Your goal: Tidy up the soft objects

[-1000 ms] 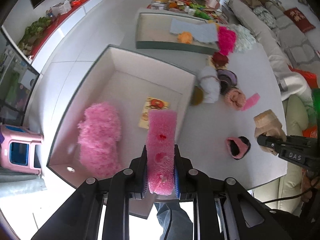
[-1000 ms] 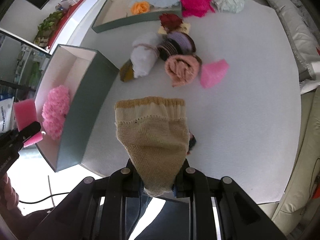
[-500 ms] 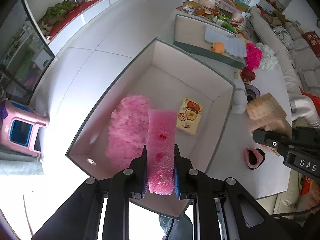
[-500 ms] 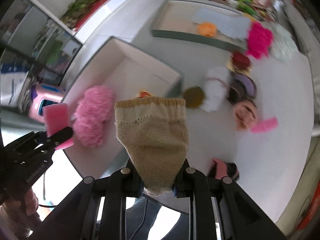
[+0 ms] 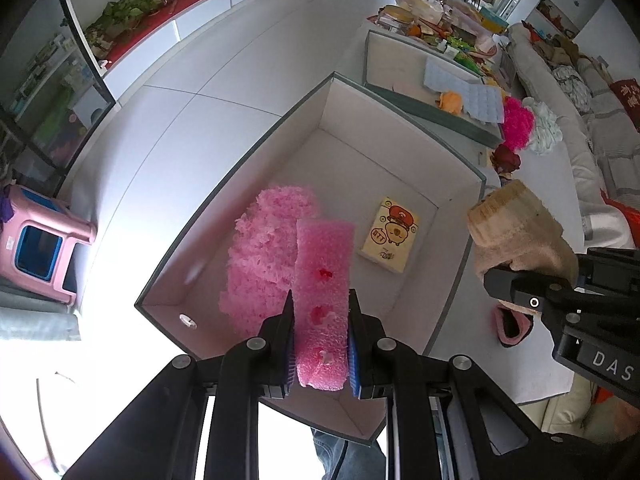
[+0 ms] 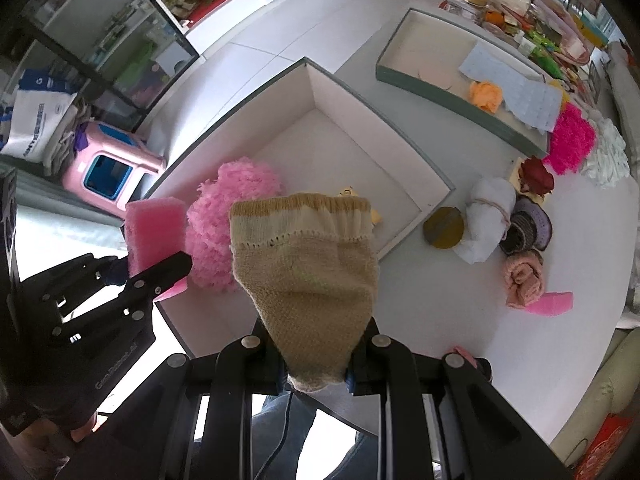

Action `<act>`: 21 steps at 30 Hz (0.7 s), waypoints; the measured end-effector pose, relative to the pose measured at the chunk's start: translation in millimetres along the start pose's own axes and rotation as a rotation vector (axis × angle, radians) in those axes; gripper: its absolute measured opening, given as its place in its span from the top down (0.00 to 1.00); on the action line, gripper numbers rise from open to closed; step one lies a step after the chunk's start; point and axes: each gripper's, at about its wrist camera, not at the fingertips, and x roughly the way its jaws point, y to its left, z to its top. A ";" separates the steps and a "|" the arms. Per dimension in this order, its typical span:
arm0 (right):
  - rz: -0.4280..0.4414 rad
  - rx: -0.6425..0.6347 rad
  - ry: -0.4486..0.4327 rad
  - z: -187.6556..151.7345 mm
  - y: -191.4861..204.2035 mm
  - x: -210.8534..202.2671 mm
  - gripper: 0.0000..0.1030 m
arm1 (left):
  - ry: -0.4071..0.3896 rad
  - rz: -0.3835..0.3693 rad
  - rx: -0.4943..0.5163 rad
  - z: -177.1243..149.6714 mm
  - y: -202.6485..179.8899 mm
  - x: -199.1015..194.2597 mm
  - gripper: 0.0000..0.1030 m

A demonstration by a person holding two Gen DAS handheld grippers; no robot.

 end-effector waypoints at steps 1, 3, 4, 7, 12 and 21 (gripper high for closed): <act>-0.001 -0.003 0.002 0.5 0.5 0.6 0.79 | 0.002 0.004 0.001 0.3 -0.3 0.7 0.80; -0.003 -0.004 0.004 1.8 1.1 1.1 0.79 | 0.006 0.012 0.006 1.2 -0.8 2.2 0.80; -0.004 -0.004 0.005 2.7 0.5 1.8 0.79 | 0.007 0.011 0.006 1.3 -0.8 2.8 0.80; -0.006 -0.004 0.005 4.0 1.2 1.6 0.79 | 0.010 0.008 0.007 2.6 -0.6 4.7 0.79; -0.008 -0.002 0.012 6.0 1.6 3.0 0.79 | 0.013 0.005 0.011 4.2 -1.1 7.3 0.80; -0.012 -0.007 0.025 11.5 3.0 10.2 0.79 | 0.026 0.014 0.003 7.3 3.0 12.8 0.80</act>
